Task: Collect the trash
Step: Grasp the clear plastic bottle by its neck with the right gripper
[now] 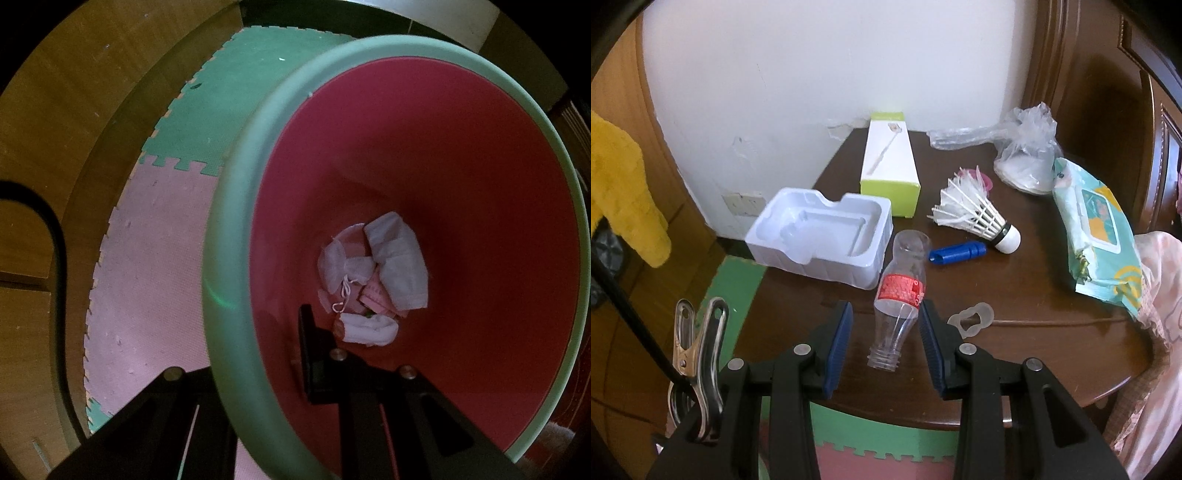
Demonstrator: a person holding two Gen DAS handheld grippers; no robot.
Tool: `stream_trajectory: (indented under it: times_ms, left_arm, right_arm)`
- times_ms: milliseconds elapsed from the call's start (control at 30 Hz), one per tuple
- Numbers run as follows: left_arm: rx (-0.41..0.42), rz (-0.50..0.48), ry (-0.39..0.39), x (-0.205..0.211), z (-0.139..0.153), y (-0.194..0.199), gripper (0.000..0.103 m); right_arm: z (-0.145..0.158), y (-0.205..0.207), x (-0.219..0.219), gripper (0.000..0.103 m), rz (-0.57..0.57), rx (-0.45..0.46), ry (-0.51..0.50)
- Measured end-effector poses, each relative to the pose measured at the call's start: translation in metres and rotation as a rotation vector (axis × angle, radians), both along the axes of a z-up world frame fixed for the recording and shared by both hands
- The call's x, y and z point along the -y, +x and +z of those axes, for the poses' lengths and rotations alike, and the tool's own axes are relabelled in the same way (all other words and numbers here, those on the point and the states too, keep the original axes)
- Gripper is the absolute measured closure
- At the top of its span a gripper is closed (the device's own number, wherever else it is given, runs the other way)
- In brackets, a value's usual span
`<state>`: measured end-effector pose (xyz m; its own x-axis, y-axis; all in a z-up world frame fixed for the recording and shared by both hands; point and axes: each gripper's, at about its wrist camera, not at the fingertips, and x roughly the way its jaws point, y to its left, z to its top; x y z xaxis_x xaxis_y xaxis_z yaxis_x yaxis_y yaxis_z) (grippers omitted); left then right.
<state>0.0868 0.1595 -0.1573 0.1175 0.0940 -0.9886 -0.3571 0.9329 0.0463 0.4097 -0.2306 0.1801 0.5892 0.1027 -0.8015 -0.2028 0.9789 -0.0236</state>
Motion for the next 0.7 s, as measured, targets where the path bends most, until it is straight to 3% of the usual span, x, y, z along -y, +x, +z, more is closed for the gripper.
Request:
stream_trajectory:
  times_ms: [500,700]
  left_arm:
    - [0.008,0.002,0.001,0.0,0.0,-0.001,0.093]
    - [0.008,0.002,0.0,0.0,0.0,-0.001,0.093]
  right_arm:
    - [-0.018,0.008,0.012,0.065,-0.045,-0.065,0.013]
    - [-0.021,0.003,0.012,0.081,-0.039,-0.051,0.004]
